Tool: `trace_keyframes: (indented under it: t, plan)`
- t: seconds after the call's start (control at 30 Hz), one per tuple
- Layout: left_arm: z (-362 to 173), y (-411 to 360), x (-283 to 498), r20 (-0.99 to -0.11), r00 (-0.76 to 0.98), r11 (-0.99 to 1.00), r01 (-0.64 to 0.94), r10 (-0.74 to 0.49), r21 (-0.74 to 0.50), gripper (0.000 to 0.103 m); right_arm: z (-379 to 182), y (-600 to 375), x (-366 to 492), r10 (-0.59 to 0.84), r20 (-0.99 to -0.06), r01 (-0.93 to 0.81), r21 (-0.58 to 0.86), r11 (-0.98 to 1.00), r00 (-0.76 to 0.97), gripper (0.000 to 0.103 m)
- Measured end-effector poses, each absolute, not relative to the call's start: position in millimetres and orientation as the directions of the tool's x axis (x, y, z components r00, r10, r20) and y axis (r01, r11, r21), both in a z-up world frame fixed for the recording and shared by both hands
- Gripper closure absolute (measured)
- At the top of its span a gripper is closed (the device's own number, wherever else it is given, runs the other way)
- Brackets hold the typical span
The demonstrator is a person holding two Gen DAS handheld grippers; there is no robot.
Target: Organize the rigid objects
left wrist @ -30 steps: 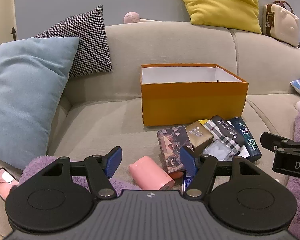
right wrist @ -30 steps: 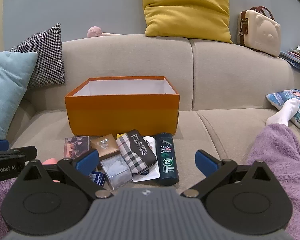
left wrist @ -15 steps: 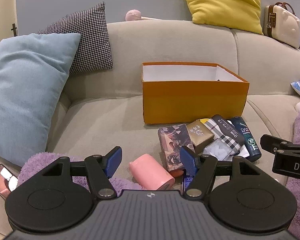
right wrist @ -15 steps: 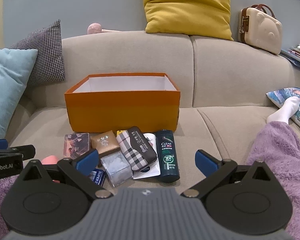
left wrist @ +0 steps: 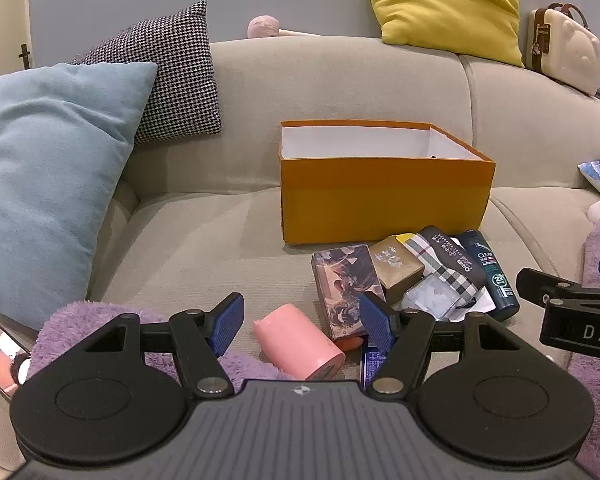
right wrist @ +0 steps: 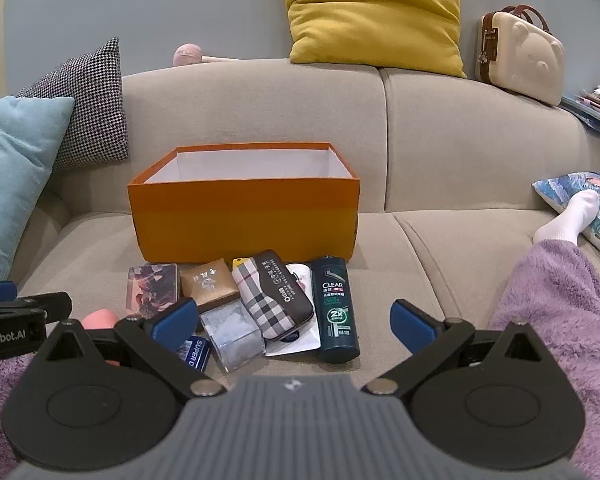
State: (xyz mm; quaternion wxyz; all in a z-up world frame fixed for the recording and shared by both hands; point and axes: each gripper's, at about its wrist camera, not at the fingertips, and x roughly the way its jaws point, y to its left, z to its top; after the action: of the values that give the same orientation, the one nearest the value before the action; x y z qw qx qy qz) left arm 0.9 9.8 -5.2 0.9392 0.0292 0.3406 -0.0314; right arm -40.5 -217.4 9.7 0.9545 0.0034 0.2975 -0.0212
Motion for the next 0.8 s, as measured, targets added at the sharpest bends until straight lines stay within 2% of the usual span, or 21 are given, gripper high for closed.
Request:
trace_keyframes:
  t: [0.37, 0.43, 0.47, 0.6, 0.73, 0.8]
  plan:
    - [-9, 11, 1, -0.658, 0.75, 0.995, 0.1, -0.071, 0.007, 0.024, 4, -216, -38, -0.03, -0.584, 0.038, 0.002, 0.999, 0.811, 0.001]
    - [-10, 13, 1, -0.663, 0.742, 0.994, 0.108, -0.097, -0.024, 0.02, 2, -215, -37, -0.028, -0.586, 0.035, 0.0, 0.999, 0.81, 0.001]
    - [-11, 15, 1, -0.664, 0.74, 0.994, 0.108, -0.104, -0.035, 0.015, 1, -213, -36, -0.023, -0.591, 0.029, 0.0, 1.0, 0.806, 0.001]
    - [-12, 19, 3, -0.665, 0.738, 0.993, 0.099, -0.119, -0.068, 0.015, -5, -211, -31, -0.028, -0.621, 0.034, -0.002, 0.999, 0.783, 0.001]
    - [-16, 27, 9, -0.684, 0.712, 0.986, 0.094, -0.161, -0.134, 0.015, -11, -211, -24, 0.045, -0.653, -0.007, 0.062, 0.998, 0.756, 0.002]
    - [-19, 31, 13, -0.699, 0.69, 0.981, 0.094, -0.187, -0.17, 0.018, -13, -211, -19, 0.089, -0.661, -0.035, 0.094, 0.995, 0.745, 0.006]
